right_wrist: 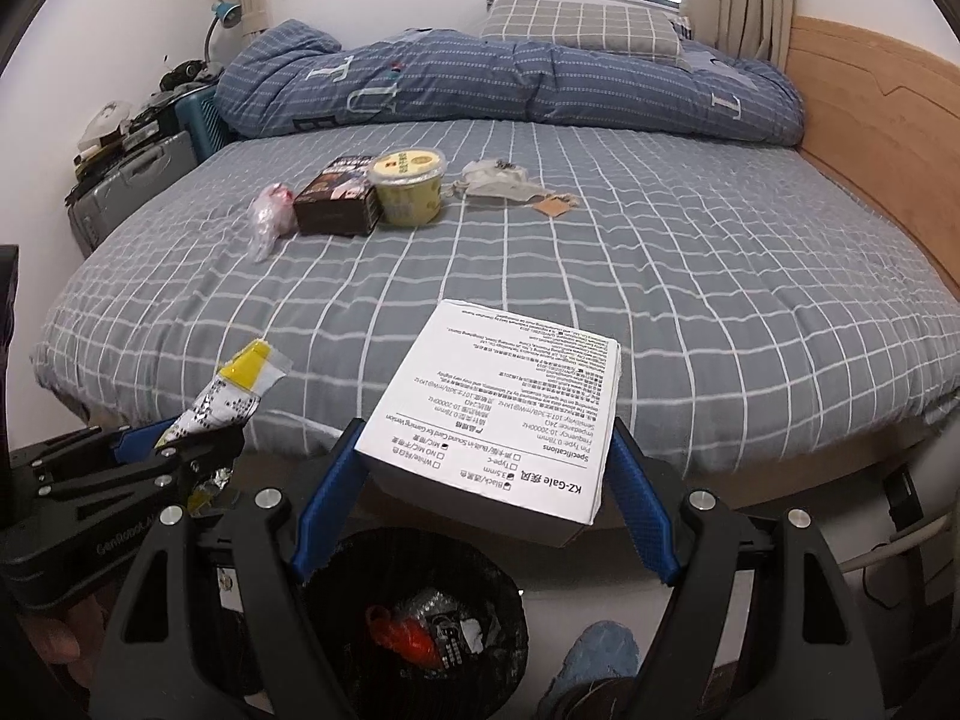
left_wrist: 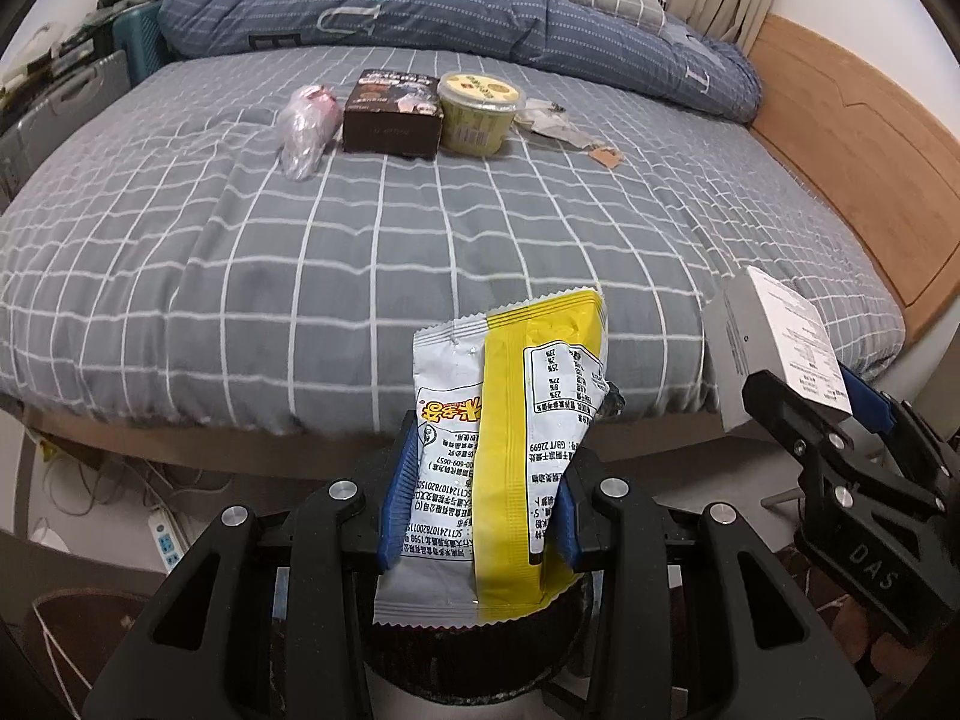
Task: Collect trash
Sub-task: 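Carry the snack packet and white box in both tools down to the bin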
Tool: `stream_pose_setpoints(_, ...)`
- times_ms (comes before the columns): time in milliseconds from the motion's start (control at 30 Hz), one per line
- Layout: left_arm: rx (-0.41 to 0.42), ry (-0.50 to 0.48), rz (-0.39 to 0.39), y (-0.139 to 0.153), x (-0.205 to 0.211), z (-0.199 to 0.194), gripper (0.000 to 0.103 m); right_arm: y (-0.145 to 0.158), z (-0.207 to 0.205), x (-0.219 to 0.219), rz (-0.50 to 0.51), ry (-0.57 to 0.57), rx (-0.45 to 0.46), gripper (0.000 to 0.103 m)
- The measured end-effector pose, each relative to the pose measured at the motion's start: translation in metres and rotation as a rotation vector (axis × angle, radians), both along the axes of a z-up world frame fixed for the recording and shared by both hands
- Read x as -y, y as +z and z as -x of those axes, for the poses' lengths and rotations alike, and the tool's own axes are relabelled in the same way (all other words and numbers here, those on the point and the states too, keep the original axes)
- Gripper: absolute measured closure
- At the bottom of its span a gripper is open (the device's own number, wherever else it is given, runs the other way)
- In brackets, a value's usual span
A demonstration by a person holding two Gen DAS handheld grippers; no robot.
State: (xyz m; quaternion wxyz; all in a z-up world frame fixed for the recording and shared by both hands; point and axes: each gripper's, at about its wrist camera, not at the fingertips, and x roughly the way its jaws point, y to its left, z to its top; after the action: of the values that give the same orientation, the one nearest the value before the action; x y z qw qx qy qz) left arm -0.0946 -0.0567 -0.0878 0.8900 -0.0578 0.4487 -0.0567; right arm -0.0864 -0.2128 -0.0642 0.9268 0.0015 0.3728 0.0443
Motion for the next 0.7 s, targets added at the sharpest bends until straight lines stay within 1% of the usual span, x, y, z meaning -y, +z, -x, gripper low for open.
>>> stream_pose_setpoints(500, -0.067, 0.011, 0.005, -0.022, -0.008, 0.037, 0.066, -0.027, 0.041, -0.009, 0.029, 0.009, -0.088, 0.029)
stream_pose_setpoints(700, -0.108, 0.005, 0.003, -0.039, -0.011, 0.043, 0.066, -0.045, 0.05, -0.011, 0.029, 0.009, -0.149, 0.029)
